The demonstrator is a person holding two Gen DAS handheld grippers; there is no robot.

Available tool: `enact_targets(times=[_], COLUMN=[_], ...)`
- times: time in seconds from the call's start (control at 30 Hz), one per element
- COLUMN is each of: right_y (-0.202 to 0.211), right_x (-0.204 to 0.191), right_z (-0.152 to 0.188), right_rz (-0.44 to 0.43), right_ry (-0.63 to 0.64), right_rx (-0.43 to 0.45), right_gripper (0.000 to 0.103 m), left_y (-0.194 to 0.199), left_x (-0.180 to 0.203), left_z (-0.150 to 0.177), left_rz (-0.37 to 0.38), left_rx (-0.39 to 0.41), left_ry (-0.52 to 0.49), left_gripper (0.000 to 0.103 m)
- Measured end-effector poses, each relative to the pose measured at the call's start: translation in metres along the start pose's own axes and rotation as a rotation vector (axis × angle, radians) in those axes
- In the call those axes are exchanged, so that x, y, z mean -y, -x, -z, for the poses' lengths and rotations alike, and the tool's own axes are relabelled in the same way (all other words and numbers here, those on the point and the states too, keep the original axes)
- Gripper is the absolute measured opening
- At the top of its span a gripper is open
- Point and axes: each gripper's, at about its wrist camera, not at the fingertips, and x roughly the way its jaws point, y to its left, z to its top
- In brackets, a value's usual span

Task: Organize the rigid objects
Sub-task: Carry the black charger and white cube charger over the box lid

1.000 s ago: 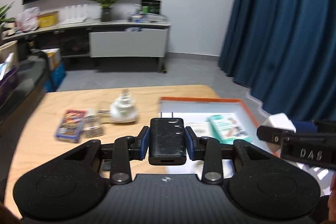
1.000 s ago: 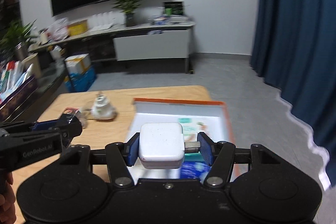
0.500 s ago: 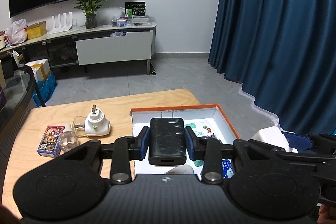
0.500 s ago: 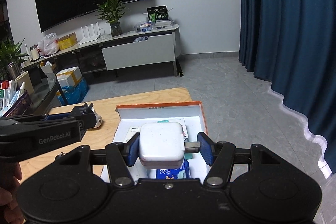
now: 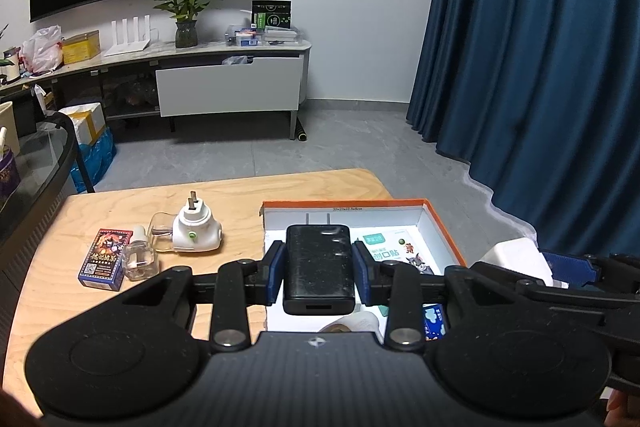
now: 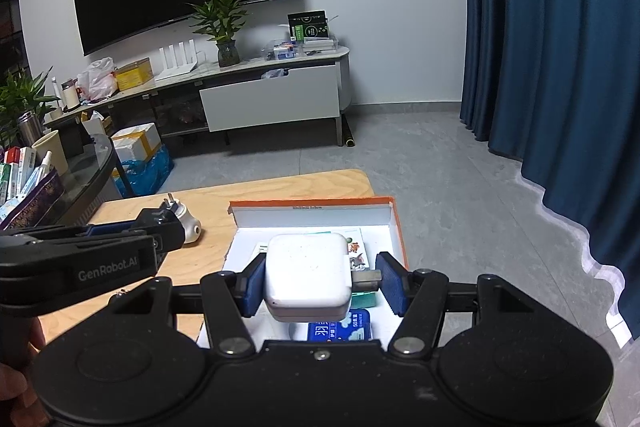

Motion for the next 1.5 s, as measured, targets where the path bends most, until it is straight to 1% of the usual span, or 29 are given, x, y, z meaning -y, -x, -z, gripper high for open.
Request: enact_targets(times=[0.3,1.5], right_y=[0.0,-0.011], right_x=[-0.002,-0.007], right_z=[0.002,0.0], right_rz=[-0.002,-0.008], right_ry=[0.007,0.014], right_rx=[-0.005,-0.025], right_gripper=[0.07,0.07], left_y=[0.001,-0.001], left_x=[-0.002,-0.004], left_z=[0.0,0.0], left_rz=[-0.007,-0.024], left_rx=[0.0,-0.009], left_ry=[0.017,0.024], left_gripper=[0.036,0.036])
